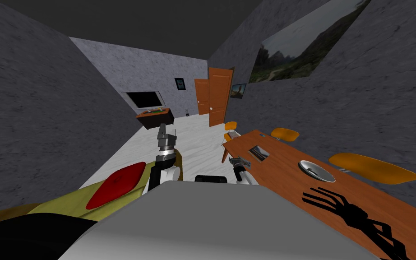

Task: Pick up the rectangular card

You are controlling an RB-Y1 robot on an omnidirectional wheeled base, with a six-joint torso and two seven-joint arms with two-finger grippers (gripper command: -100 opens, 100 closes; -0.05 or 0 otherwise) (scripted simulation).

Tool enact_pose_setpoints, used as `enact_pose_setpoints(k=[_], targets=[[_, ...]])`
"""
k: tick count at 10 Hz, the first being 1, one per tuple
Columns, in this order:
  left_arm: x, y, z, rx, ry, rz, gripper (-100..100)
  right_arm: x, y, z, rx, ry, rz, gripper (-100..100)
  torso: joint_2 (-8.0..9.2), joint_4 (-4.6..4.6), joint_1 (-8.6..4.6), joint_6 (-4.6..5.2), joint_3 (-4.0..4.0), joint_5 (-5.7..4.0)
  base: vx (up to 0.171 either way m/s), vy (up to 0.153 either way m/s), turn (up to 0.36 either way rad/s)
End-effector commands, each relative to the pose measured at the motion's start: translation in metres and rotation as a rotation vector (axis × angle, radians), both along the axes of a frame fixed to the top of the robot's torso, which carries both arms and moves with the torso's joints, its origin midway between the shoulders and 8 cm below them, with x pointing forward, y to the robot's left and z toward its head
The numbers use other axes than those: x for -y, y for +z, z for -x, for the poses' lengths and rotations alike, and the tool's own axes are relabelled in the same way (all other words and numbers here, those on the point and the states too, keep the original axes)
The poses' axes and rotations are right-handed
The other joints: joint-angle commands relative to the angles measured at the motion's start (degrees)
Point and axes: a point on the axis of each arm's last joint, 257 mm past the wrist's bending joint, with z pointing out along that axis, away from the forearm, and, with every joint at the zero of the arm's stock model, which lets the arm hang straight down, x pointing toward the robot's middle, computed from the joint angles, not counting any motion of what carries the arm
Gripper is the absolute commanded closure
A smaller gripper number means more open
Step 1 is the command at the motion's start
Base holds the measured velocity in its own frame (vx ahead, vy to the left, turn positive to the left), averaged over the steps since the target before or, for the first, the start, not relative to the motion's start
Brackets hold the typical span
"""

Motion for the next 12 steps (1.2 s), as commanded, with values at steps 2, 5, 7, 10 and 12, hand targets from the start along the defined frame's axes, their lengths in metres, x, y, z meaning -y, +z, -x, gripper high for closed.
enact_pose_setpoints(k=[2, 5, 7, 10, 12], targets=[[0.000, 0.000, 0.000, 0.000, 0.000, 0.000, 0, 0.008, -0.020, 0.011, -0.072, 0.016, 0.132, -100, -0.01, 0.00, 0.01, 0.03, -0.01, 0.00, -0.023, -0.063, 0.076], [0.000, 0.000, 0.000, 0.000, 0.000, 0.000, 0, 0.008, -0.039, 0.020, -0.140, 0.051, 0.257, -100, -0.04, -0.01, 0.08, 0.01, -0.02, 0.01, -0.024, -0.061, 0.093], [0.000, 0.000, 0.000, 0.000, 0.000, 0.000, 0, 0.011, -0.046, 0.026, -0.174, 0.059, 0.327, -100, -0.01, 0.00, -0.03, 0.04, 0.00, -0.01, -0.026, -0.067, 0.060], [0.000, 0.000, 0.000, 0.000, 0.000, 0.000, 0, 0.011, -0.055, 0.033, -0.221, 0.093, 0.444, -100, -0.05, -0.01, 0.07, 0.03, -0.03, 0.01, -0.022, -0.056, 0.068], [0.000, 0.000, 0.000, 0.000, 0.000, 0.000, 0, 0.013, -0.059, 0.036, -0.243, 0.103, 0.499, -100, -0.04, -0.01, -0.10, 0.03, -0.02, -0.02, -0.028, -0.094, 0.085]])
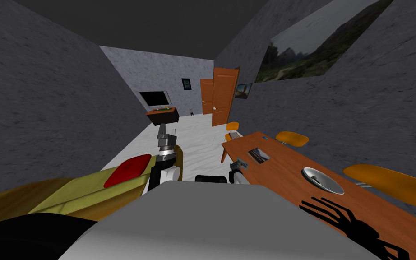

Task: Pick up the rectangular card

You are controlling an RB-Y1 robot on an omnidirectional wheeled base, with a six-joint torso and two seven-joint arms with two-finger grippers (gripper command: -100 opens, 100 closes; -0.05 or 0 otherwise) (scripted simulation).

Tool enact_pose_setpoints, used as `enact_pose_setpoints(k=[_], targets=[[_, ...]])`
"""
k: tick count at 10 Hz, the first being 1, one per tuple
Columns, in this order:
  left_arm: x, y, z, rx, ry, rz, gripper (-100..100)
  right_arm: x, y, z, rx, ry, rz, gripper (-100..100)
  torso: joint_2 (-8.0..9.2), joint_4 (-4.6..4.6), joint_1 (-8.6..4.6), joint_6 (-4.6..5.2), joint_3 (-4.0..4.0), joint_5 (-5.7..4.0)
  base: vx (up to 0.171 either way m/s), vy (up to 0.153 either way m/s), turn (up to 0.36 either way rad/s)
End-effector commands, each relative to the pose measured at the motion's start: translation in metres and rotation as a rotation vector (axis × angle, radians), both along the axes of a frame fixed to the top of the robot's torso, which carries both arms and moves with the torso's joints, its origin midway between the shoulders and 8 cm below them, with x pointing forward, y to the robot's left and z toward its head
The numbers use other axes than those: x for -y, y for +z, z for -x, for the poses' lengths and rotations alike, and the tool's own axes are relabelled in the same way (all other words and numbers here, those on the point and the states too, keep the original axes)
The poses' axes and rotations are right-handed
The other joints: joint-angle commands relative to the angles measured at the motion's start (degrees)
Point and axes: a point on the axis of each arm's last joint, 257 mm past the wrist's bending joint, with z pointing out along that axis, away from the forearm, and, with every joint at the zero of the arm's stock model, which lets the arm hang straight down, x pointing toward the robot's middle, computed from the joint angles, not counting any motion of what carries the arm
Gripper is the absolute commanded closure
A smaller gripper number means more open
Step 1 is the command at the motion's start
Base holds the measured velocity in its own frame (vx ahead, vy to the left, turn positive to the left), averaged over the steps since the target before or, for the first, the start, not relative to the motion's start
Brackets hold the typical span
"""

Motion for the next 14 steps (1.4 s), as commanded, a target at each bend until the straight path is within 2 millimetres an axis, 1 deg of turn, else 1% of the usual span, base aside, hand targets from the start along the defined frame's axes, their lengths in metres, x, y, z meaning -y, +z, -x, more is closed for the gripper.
enact_pose_setpoints(k=[1, 5, 6, 7, 8, 9, 10, 14], targets=[[0.000, 0.000, 0.000, 0.000, 0.000, 0.000, 0, 0.002, -0.003, 0.003, -0.022, 0.014, 0.061, -100, 0.00, 0.00, 0.00, 0.00, 0.00, 0.00, -0.022, -0.070, 0.070], [0.000, 0.000, 0.000, 0.000, 0.000, 0.000, 0, -0.001, -0.006, 0.008, -0.068, 0.063, 0.214, -100, 0.01, 0.00, 0.06, 0.00, 0.01, 0.01, -0.031, -0.072, 0.080], [0.000, 0.000, 0.000, 0.000, 0.000, 0.000, 0, -0.004, -0.006, 0.009, -0.074, 0.073, 0.239, -100, 0.00, 0.00, 0.09, 0.00, 0.00, 0.02, -0.018, -0.061, 0.061], [0.000, 0.000, 0.000, 0.000, 0.000, 0.000, 0, -0.010, -0.005, 0.009, -0.080, 0.087, 0.271, -100, -0.05, -0.01, 0.11, 0.00, -0.02, 0.02, -0.023, -0.069, 0.076], [0.000, 0.000, 0.000, 0.000, 0.000, 0.000, 0, -0.008, -0.007, 0.009, -0.076, 0.080, 0.250, -100, -0.04, -0.01, 0.09, 0.00, -0.02, 0.02, -0.012, -0.033, 0.019], [0.000, 0.000, 0.000, 0.000, 0.000, 0.000, 0, -0.008, -0.006, 0.009, -0.077, 0.080, 0.255, 0, -0.08, -0.01, 0.19, 0.01, -0.04, 0.04, -0.002, -0.006, -0.003], [0.000, 0.000, 0.000, 0.000, 0.000, 0.000, 0, 0.002, -0.010, 0.012, -0.078, 0.073, 0.255, -100, -0.11, -0.02, 0.28, 0.01, -0.06, 0.06, 0.025, 0.008, 0.060], [0.000, 0.000, 0.000, 0.000, 0.000, 0.000, 0, 0.020, -0.016, 0.017, -0.079, 0.058, 0.255, -100, -0.27, -0.06, 0.40, 0.00, -0.15, 0.09, 0.037, 0.020, 0.041]])
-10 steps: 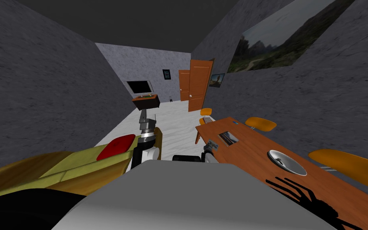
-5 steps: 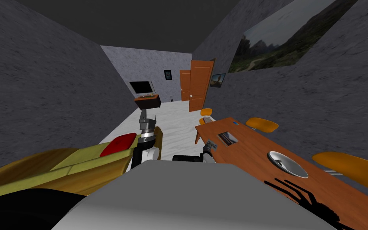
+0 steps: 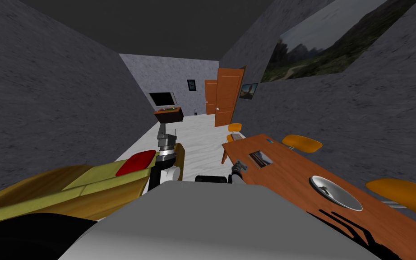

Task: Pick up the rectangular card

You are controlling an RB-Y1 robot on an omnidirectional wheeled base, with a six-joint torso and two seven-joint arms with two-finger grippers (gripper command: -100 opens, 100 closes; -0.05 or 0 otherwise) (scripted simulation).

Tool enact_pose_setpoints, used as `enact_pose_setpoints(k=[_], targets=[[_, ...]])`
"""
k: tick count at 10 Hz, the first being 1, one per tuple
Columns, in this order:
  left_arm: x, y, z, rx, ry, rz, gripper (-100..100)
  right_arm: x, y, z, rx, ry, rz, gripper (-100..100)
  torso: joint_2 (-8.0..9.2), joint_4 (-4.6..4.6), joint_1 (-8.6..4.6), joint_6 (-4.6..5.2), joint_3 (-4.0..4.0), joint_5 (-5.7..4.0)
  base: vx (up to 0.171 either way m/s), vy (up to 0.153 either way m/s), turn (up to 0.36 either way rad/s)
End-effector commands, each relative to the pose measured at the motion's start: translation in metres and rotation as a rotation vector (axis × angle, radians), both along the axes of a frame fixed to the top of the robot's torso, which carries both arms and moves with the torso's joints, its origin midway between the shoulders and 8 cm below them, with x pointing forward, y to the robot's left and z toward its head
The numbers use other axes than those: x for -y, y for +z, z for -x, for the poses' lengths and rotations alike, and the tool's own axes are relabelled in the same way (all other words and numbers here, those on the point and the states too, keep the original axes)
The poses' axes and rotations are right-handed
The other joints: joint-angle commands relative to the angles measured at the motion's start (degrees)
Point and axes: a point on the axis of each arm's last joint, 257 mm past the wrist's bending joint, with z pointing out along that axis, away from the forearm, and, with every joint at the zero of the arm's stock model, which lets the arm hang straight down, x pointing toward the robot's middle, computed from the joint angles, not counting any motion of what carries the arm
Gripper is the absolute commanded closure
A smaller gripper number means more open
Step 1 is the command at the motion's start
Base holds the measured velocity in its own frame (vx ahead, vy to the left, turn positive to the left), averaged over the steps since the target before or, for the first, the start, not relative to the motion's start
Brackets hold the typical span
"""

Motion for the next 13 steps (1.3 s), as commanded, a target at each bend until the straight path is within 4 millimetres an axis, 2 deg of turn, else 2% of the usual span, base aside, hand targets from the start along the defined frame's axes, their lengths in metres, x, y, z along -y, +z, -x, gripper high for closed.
enact_pose_setpoints(k=[1, 2, 3, 7, 8, 9, 13], targets=[[0.000, 0.000, 0.000, 0.000, 0.000, 0.000, 0, 0.007, -0.003, 0.001, 0.001, -0.006, 0.000, -100, 0.00, 0.00, 0.00, 0.00, 0.00, 0.00, 0.038, 0.017, 0.036], [0.000, 0.000, 0.000, 0.000, 0.000, 0.000, 0, 0.004, -0.002, 0.001, 0.000, -0.002, 0.002, -100, -0.01, 0.00, -0.02, 0.00, -0.01, 0.00, 0.017, 0.005, 0.004], [0.000, 0.000, 0.000, 0.000, 0.000, 0.000, 0, 0.004, -0.002, 0.001, 0.000, -0.004, 0.000, 100, 0.05, 0.01, -0.05, 0.01, 0.02, -0.01, 0.000, 0.000, 0.000], [0.000, 0.000, 0.000, 0.000, 0.000, 0.000, 0, 0.001, -0.003, 0.002, -0.002, -0.001, -0.005, 100, 0.11, 0.10, -0.15, 0.05, 0.10, 0.08, -0.001, 0.003, 0.003], [0.000, 0.000, 0.000, 0.000, 0.000, 0.000, 0, 0.001, -0.003, 0.002, -0.002, -0.001, -0.005, 0, 0.11, 0.10, -0.16, 0.05, 0.10, 0.08, 0.000, 0.000, 0.000], [0.000, 0.000, 0.000, 0.000, 0.000, 0.000, 0, -0.003, 0.000, -0.001, 0.000, 0.002, -0.001, 100, 0.11, 0.10, -0.16, 0.05, 0.10, 0.08, -0.023, -0.016, -0.062], [0.000, 0.000, 0.000, 0.000, 0.000, 0.000, 0, -0.018, 0.006, -0.006, 0.000, 0.014, -0.002, 100, 0.23, 0.12, -0.21, 0.06, 0.17, 0.07, -0.034, -0.019, -0.038]])
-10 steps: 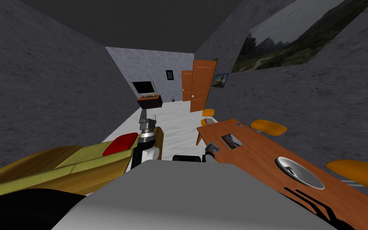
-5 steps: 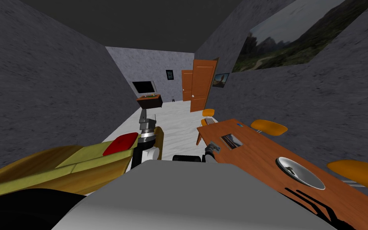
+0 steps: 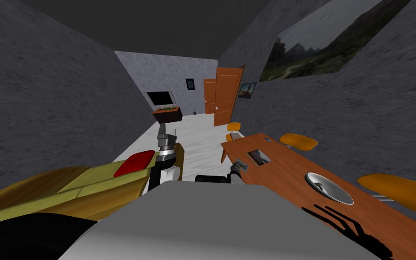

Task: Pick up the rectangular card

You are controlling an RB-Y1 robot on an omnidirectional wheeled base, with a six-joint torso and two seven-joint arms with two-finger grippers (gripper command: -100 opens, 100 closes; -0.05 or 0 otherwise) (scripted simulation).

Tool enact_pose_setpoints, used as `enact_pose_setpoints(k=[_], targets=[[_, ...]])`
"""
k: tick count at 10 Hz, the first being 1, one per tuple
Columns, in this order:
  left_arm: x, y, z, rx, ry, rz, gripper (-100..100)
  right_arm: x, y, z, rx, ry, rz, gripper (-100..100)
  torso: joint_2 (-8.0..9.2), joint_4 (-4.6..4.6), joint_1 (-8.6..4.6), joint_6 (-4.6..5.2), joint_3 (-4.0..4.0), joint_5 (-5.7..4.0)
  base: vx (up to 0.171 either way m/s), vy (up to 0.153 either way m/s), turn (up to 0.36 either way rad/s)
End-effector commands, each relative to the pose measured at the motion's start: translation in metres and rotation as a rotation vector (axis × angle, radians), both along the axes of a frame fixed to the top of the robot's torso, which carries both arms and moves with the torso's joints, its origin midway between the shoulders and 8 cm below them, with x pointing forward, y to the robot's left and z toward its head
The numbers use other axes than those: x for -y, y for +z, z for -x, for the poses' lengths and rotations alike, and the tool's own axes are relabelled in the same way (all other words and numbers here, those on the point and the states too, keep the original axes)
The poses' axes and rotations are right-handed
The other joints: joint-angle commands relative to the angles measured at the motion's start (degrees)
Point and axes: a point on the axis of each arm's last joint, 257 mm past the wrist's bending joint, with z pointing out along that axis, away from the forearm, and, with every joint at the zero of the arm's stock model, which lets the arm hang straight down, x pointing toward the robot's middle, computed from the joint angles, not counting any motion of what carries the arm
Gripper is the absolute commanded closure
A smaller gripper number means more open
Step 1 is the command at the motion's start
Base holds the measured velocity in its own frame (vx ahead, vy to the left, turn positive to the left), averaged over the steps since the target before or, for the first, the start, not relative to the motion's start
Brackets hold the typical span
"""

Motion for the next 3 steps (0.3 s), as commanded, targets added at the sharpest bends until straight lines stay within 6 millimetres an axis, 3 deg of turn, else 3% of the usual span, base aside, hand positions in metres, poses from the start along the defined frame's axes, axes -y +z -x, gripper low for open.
enact_pose_setpoints(k=[1, 2, 3], targets=[[0.0000, 0.0000, 0.0000, 0.000, 0.000, 0.000, 0, -0.0097, 0.0034, -0.0029, -0.001, 0.009, 0.001, 100, 0.00, 0.00, 0.00, 0.00, 0.00, 0.00, -0.041, -0.017, -0.056], [0.0000, 0.0000, 0.0000, 0.000, 0.000, 0.000, 0, -0.0051, 0.0026, -0.0019, 0.000, 0.004, -0.001, 100, 0.03, 0.01, 0.00, 0.00, 0.02, 0.00, -0.018, -0.006, -0.007], [0.0000, 0.0000, 0.0000, 0.000, 0.000, 0.000, 0, -0.0058, 0.0029, -0.0021, -0.001, 0.006, 0.001, 0, -0.04, 0.00, 0.02, -0.01, -0.02, 0.01, 0.000, 0.000, 0.000]])
